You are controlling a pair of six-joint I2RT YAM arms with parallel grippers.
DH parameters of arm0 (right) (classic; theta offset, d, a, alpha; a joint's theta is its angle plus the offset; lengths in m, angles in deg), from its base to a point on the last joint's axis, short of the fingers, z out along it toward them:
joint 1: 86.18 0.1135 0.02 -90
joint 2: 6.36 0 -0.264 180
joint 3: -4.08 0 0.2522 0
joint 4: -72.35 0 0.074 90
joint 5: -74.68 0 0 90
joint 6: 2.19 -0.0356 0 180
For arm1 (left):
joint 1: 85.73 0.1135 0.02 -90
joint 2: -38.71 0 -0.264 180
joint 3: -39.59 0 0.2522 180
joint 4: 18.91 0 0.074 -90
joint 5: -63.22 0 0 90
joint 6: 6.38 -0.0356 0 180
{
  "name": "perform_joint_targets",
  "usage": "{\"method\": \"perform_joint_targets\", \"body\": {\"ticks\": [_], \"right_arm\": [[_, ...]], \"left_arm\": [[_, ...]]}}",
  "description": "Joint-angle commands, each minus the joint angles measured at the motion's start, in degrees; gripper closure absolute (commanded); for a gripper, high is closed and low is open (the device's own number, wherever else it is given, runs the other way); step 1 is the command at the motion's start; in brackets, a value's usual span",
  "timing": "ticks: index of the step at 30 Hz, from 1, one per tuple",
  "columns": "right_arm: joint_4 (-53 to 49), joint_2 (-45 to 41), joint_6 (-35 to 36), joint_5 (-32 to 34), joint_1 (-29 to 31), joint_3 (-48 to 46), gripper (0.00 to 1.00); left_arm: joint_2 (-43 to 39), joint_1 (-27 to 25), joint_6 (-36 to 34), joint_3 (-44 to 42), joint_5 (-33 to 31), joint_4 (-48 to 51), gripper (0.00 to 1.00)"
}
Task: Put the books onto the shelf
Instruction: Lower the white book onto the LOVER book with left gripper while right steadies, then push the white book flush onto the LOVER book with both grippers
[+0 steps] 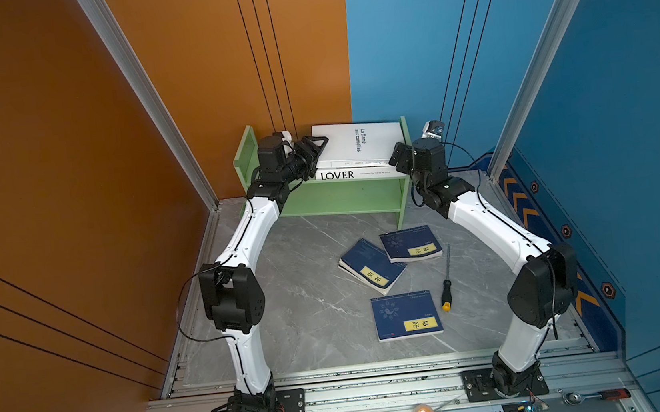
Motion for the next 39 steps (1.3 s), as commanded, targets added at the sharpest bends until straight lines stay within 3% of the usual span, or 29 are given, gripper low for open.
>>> {"method": "perform_joint_targets", "body": {"ticks": [1,6,13,21,30,39], "right_arm": [[-1.70,-1.60,2.32,2.62,-0.07,-1.51,0.07],[-1.70,-2.47,2.37,2.11,0.11,-1.64,0.07],[-1.48,-3.07,2.61,1.51,0.64,-1.63,0.06],[-1.26,-3.39,3.49,-0.81,0.87,-1.40,0.05],[-1.50,-3.79,4.02,-0.43,0.78,-1.63,0.06],[-1.43,-3.59,3.75,-0.67,0.73,-1.72,0.06]], "left_arm": [[-3.67,3.32,-4.16,-1.97,-1.68,2.15,0.28],[-5.53,5.55,-8.53,-2.64,-2.02,4.34,0.28],[-2.45,3.63,-16.47,5.47,2.94,12.68,0.32],[-0.09,1.91,-15.52,7.31,3.01,12.86,0.33],[-2.63,1.91,-17.82,5.19,-1.49,13.47,0.29],[-1.20,0.70,-16.91,5.54,0.29,12.84,0.29]]}}
